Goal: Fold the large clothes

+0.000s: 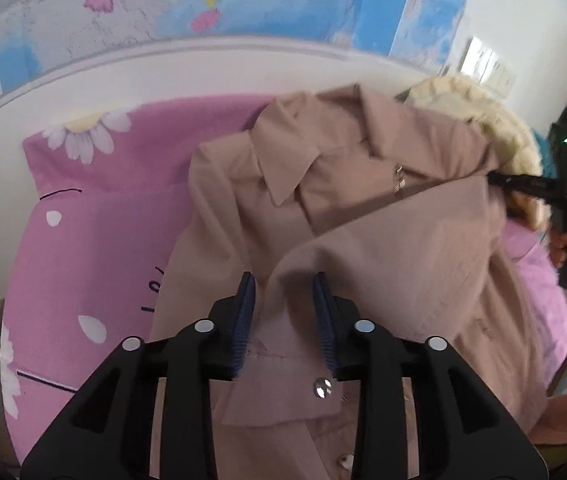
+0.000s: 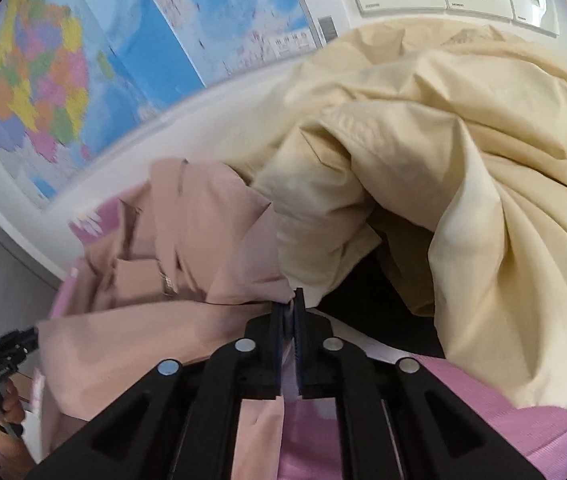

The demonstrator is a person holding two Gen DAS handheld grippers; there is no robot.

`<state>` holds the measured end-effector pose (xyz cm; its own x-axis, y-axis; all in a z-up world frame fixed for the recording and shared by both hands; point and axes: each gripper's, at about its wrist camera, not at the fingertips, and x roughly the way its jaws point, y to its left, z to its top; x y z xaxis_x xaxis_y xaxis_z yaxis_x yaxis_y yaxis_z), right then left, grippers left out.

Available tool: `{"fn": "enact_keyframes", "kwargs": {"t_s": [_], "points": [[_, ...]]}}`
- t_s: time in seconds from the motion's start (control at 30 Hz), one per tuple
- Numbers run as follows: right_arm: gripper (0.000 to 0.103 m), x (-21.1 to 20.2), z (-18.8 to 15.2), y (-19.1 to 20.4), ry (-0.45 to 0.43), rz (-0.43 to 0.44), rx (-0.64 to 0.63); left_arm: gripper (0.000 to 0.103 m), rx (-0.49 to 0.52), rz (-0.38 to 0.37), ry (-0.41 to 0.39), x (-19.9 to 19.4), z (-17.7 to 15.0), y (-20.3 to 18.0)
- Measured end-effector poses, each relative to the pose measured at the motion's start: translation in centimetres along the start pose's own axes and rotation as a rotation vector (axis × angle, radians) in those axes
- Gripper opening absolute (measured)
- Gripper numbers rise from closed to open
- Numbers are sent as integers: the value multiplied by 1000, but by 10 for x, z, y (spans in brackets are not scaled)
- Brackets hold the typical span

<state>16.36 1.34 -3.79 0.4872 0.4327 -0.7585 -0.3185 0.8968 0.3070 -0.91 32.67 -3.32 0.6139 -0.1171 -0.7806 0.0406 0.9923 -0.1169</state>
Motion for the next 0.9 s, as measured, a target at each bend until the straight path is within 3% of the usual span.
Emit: {"fn": "enact_keyframes", "kwargs": {"t_s": [0.03,0.07,0.1,0.13,0.17,0.23,0.33,0.47,0.63,0.7,0.77,0.83,0.9], "points": [[24,-4,0,4,-15,-26,-15,33,5,10,15,5,1,0],[52,-8,-1,8,-32,-46,-18,39,7,26,24,7,1,1],[63,-16,-3,13,-65,-58,-29,43,7,36,24,7,1,2],[67,-30,-6,23,-118,-56,-64,52,5,33,18,3,0,3],[67,-38,-8,35,-142,-59,-103,64,2,28,7,-3,-2,5],[67,-49,-13,54,-167,-25,-168,70,11,43,-51,-24,-8,7],[70,-57,-29,104,-148,151,-322,71,33,62,-112,-52,-21,5],[79,-33,-56,169,-64,274,-502,71,97,23,-75,-63,-54,-18],[79,17,-87,225,47,295,-641,76,196,52,-7,-51,-98,-46],[79,30,-92,234,73,295,-649,75,165,95,32,-44,-106,-39],[79,40,-95,235,95,292,-639,56,131,115,54,-41,-107,-27],[79,44,-98,232,108,298,-618,46,89,142,70,-40,-107,-11],[79,44,-101,225,114,298,-605,27,34,101,49,-44,-107,5]]}}
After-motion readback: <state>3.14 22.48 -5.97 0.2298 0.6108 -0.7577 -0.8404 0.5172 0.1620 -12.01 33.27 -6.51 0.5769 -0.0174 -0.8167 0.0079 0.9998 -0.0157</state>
